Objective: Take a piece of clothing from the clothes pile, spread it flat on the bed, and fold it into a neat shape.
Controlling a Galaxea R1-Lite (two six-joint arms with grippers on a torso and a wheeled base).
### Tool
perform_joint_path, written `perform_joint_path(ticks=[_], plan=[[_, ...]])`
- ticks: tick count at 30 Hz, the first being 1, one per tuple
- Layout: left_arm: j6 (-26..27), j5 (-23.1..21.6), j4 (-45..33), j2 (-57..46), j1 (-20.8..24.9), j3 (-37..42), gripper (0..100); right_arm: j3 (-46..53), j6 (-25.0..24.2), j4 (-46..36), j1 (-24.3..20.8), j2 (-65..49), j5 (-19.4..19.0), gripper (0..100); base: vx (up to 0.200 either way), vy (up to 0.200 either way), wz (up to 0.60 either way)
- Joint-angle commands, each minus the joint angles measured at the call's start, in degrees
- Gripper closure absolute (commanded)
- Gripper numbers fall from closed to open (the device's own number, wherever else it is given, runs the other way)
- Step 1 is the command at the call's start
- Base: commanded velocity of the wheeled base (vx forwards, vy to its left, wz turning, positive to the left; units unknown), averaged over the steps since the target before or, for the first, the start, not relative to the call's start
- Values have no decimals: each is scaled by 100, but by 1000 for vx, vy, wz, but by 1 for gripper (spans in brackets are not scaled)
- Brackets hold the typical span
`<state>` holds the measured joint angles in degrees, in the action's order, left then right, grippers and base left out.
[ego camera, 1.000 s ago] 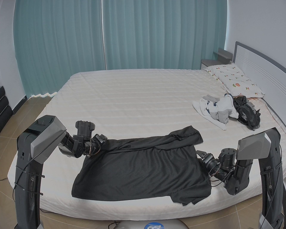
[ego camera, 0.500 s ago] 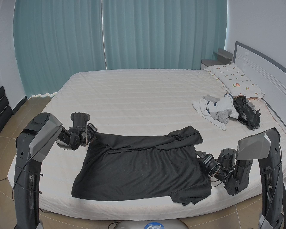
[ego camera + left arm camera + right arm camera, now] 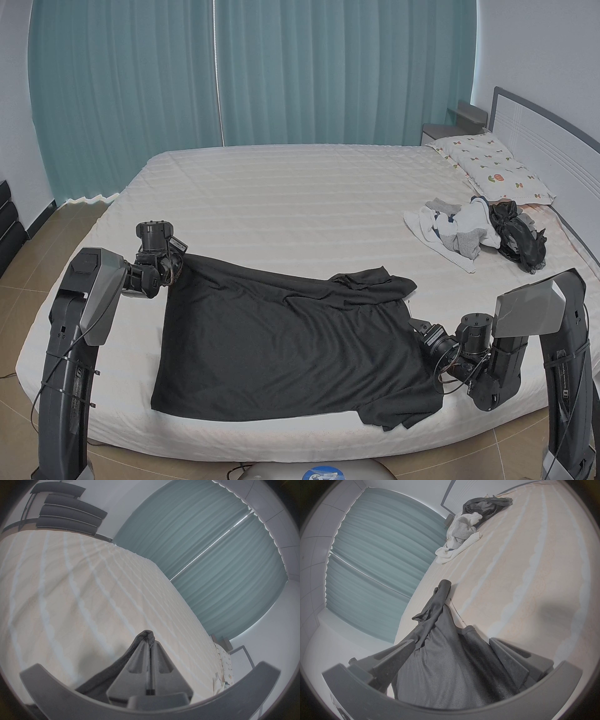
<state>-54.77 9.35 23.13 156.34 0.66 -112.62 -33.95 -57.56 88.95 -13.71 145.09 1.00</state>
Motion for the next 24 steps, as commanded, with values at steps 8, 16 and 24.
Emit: perform_joint_path(ticks=[8,16,24], plan=[[-69,-91,280,327,-312,-197,100,-33,-27,43,18,-60,137,0,0,0,0],[-77,-162,184,318,-382,-197,0,-244,8,43,264,-429,164,0,0,0,0],[-95,-188,69,335,-330,-182,0,-1685,1916,-1460,282,-42,-337,0,0,0,0]])
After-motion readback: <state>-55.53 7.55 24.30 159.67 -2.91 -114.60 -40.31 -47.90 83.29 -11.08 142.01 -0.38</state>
